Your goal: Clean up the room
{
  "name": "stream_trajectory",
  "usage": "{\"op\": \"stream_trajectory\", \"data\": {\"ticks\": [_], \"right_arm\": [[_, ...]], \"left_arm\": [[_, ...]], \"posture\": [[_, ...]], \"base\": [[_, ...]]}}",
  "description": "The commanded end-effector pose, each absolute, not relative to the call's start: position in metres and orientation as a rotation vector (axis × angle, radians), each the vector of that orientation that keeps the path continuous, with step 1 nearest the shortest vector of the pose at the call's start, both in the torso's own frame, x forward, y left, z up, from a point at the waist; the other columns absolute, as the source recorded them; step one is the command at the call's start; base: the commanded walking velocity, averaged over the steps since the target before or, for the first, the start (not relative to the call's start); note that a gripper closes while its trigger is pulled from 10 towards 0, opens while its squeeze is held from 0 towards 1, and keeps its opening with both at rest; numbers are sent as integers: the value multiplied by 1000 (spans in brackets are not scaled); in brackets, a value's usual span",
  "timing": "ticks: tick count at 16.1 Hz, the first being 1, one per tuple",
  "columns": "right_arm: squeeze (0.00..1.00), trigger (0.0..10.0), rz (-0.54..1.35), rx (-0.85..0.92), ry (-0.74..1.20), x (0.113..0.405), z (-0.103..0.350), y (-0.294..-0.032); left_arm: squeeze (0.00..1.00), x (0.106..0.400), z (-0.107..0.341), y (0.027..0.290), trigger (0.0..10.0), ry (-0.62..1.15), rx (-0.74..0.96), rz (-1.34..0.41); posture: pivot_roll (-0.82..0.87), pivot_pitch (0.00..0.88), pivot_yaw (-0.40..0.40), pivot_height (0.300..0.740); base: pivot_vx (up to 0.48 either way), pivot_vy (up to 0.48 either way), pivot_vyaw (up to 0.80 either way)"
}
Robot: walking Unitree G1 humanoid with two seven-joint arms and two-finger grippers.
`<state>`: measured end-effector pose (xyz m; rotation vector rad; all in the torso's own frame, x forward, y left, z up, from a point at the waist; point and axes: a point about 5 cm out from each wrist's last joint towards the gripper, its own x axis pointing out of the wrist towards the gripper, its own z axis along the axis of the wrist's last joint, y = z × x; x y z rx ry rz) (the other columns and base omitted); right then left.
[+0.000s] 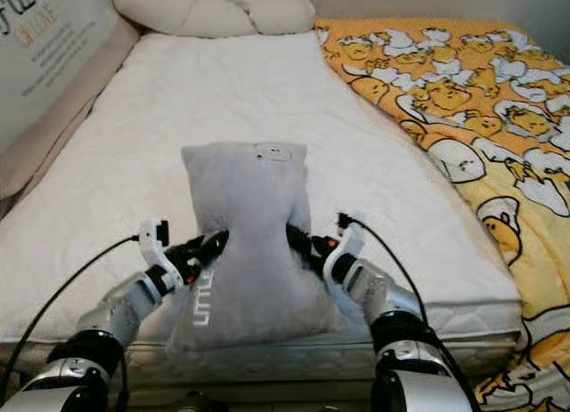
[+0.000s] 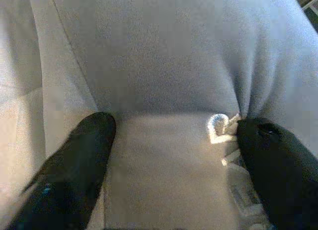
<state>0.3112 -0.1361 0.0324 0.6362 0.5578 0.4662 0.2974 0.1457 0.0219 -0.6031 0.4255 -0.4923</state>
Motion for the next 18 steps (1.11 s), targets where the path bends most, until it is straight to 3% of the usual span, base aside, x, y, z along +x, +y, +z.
{"op": "stream_trajectory", "data": {"ticks": [1, 10, 18], "right_arm": [[0, 0, 474, 606, 573, 312, 30, -129], [0, 0, 454, 626, 508, 306, 26, -122], [0, 0, 496, 661, 403, 311, 49, -110]], "left_arm": [[0, 290, 12, 131, 0, 499, -593, -526], [0, 296, 22, 110, 0, 455, -342, -654], [0, 309, 58, 94, 0, 304, -304, -707]], "posture": [[-100, 18, 17, 740], [-97, 0, 22, 740], [-93, 0, 27, 740]], "base": [[0, 0, 0], [0, 0, 0], [0, 0, 0]]}}
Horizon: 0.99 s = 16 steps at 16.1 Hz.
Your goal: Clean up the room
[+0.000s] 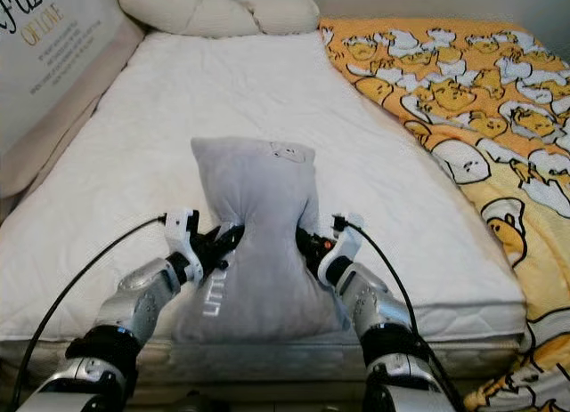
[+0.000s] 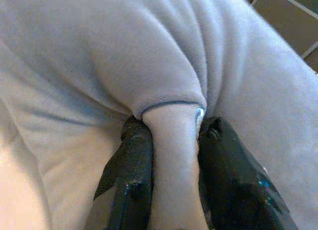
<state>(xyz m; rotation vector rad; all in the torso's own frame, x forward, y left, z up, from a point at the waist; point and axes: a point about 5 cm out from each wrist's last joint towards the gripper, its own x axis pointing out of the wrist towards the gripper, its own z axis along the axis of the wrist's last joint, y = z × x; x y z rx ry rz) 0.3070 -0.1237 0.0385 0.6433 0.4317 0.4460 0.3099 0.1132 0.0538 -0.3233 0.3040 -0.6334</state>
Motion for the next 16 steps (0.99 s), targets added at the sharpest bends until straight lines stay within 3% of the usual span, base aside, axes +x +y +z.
{"op": "stream_trajectory", "data": {"ticks": [1, 5, 6, 7, 8, 13, 16], "right_arm": [[0, 0, 498, 669, 351, 314, 60, -110], [0, 0, 489, 634, 187, 316, 99, -110], [0, 0, 479, 616, 144, 312, 110, -111], [0, 0, 466, 595, 119, 308, 118, -111], [0, 10000, 442, 559, 117, 307, 120, -112], [0, 10000, 254, 342, 112, 306, 121, -122], [0, 10000, 322, 376, 95, 304, 124, -118]], "left_arm": [[0, 312, 71, 93, 0, 257, -271, -713], [0, 312, 117, 96, 0, 82, -177, -686], [0, 308, 124, 97, 10000, 69, -97, -662], [0, 306, 128, 98, 10000, 58, -53, -646], [0, 306, 130, 99, 10000, 60, -46, -625], [0, 305, 133, 106, 10000, 74, -7, -562], [0, 306, 133, 107, 10000, 76, 13, -550]], "posture": [[-93, 0, 27, 740], [-91, 0, 43, 740], [-90, 0, 43, 740], [-88, 0, 43, 740], [-85, 0, 44, 740], [-85, 0, 53, 740], [-82, 0, 50, 740]], "base": [[0, 0, 0], [0, 0, 0], [0, 0, 0], [0, 0, 0], [0, 0, 0], [0, 183, 0], [0, 342, 0]]}}
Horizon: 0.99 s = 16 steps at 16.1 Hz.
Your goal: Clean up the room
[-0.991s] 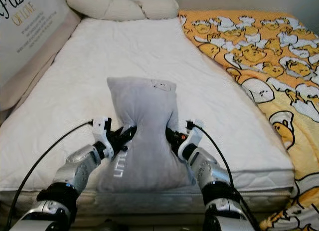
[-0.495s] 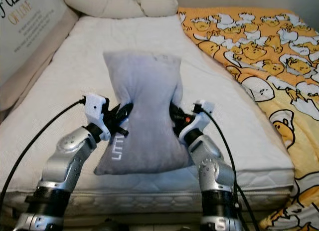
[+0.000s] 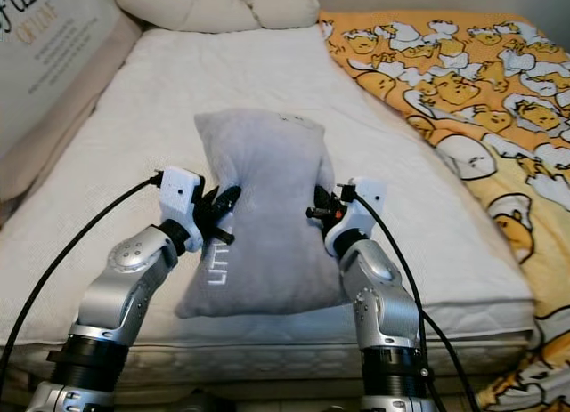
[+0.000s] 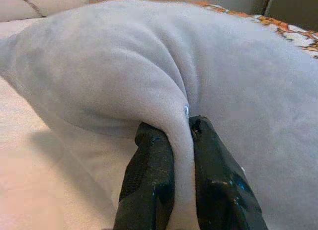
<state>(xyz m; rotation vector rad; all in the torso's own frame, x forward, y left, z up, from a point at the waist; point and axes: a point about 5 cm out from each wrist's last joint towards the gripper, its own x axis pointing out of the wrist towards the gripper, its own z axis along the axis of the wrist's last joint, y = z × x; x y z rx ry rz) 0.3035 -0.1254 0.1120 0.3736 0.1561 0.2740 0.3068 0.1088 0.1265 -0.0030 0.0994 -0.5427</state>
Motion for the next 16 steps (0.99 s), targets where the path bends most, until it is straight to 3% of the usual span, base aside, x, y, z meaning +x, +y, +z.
{"op": "stream_trajectory", "data": {"ticks": [1, 16], "right_arm": [[0, 10000, 323, 382, 94, 303, 124, -118], [0, 10000, 363, 347, 149, 303, 118, -104]], "left_arm": [[0, 307, 133, 108, 10000, 76, 18, -548], [0, 308, 135, 114, 10000, 84, 32, -490]], "posture": [[-82, 0, 50, 740], [-70, 0, 36, 740]], "base": [[0, 349, 0], [0, 349, 0]]}}
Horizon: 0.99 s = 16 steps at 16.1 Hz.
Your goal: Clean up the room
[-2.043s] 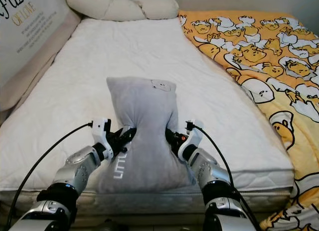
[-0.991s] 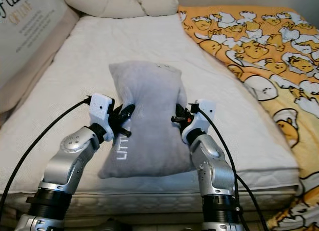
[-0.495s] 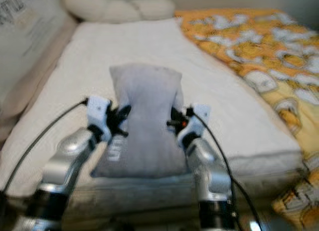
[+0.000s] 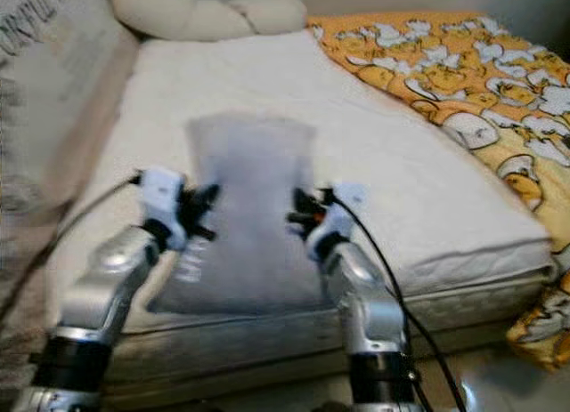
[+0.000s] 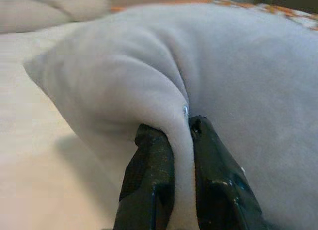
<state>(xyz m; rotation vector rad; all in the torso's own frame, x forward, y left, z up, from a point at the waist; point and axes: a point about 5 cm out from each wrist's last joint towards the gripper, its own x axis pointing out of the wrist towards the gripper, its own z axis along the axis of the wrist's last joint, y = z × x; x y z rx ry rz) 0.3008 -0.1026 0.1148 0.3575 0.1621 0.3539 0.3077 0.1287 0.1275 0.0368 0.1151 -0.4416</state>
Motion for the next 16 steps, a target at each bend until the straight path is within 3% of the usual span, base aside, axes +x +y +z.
{"op": "stream_trajectory", "data": {"ticks": [1, 5, 10, 16], "right_arm": [[0, 10000, 365, 344, 150, 303, 118, -104], [0, 10000, 369, 334, 155, 307, 118, -105], [0, 10000, 368, 358, 160, 308, 117, -105], [0, 10000, 382, 346, 180, 311, 114, -100]], "left_arm": [[0, 308, 135, 114, 10000, 84, 32, -488], [0, 308, 135, 115, 10000, 84, 37, -480], [0, 310, 140, 119, 10000, 72, 54, -450], [0, 316, 146, 122, 10000, 44, 54, -439]], "posture": [[-69, 0, 34, 740], [-61, 0, 27, 740], [-52, 0, 22, 740], [-49, 0, 19, 740]], "base": [[0, 341, 0], [0, 343, 0], [0, 0, 0], [295, 0, 351]]}}
